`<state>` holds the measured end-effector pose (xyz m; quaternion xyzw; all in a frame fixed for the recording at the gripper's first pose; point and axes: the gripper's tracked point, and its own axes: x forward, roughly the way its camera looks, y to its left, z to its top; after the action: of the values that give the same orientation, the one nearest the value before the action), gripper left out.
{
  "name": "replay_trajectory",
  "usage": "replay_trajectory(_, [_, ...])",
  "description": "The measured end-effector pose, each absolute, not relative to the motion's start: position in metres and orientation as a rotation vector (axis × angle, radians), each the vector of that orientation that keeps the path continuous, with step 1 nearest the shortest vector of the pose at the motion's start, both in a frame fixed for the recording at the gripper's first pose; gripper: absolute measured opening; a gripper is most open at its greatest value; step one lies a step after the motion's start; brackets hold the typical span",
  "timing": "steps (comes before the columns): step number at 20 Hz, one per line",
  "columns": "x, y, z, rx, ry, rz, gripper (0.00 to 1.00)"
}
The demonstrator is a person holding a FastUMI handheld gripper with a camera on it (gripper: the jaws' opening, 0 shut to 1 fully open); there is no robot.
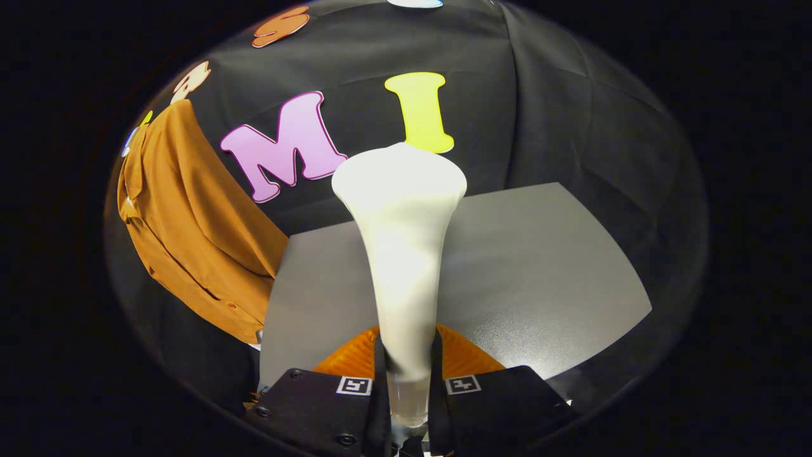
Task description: Iron the clothes twice with a garment steamer, once on the left side and once on the right side.
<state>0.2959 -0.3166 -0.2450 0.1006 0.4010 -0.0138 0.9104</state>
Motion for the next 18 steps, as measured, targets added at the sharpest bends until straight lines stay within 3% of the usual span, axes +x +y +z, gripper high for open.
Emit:
replay_trajectory(6, [0.266, -0.296, -0.188, 0.215, 0.678, -0.020, 0.27])
replay_trajectory(18, [0.221, -0.143, -0.117, 0.082, 0.489, 0.081, 0.27])
